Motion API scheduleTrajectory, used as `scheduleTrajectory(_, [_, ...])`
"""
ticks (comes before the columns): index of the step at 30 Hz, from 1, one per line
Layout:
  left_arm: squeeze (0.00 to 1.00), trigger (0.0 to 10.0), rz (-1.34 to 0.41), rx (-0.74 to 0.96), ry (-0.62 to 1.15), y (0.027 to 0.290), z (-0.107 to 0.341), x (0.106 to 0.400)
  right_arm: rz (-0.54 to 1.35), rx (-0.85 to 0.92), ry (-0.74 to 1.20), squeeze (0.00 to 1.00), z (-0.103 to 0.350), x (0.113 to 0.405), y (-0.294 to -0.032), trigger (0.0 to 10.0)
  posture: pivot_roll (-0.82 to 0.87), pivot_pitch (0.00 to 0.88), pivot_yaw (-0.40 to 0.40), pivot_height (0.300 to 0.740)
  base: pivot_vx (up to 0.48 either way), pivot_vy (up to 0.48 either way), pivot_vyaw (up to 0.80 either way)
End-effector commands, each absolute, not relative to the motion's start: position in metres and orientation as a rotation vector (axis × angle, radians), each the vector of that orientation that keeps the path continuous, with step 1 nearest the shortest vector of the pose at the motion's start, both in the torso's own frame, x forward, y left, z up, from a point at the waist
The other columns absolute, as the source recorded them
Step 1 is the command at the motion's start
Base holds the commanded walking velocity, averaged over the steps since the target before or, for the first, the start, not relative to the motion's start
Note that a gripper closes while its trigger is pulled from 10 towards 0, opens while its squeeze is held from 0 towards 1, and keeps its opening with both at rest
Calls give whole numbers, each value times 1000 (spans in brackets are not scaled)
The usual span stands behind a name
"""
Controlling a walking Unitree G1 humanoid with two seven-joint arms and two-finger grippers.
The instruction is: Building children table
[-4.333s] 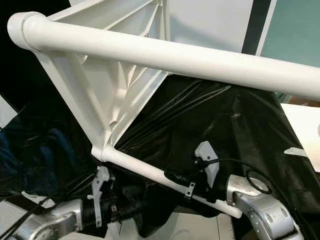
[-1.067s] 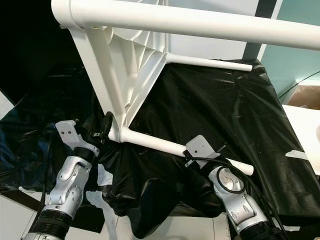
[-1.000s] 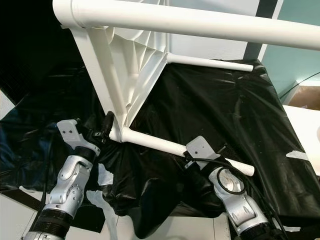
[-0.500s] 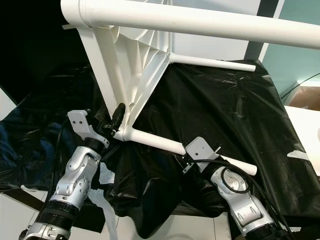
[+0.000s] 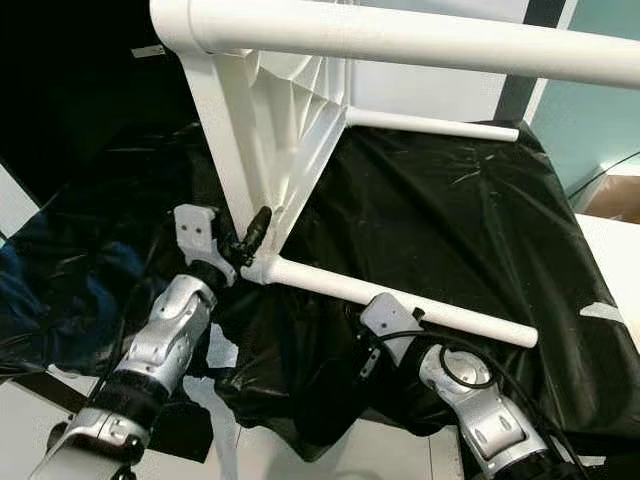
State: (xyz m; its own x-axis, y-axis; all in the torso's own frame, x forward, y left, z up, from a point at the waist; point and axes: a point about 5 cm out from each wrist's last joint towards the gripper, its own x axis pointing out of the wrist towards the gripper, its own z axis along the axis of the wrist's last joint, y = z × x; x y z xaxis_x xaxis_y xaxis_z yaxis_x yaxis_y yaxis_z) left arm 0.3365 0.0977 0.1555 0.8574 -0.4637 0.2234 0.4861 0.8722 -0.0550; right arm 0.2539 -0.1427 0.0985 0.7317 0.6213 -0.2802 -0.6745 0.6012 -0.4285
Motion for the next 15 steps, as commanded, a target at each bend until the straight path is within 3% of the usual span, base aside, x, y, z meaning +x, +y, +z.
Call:
scheduleTrajectory(1, [0,0,-764,-72,-208,77,156,329,759,-516,127,0,97,253,-143,10000,-16,0,86,740,0,0,0])
scheduleTrajectory(5, [0,0,-744,-89,-212,81,155,326,720,-577,175,0,89,256,-150,10000,-20,0,90,740,0,0,0])
scheduleTrajectory(15, [0,0,-543,-89,-220,125,140,302,634,-697,246,0,91,281,-175,10000,27,0,72,740,0,0,0])
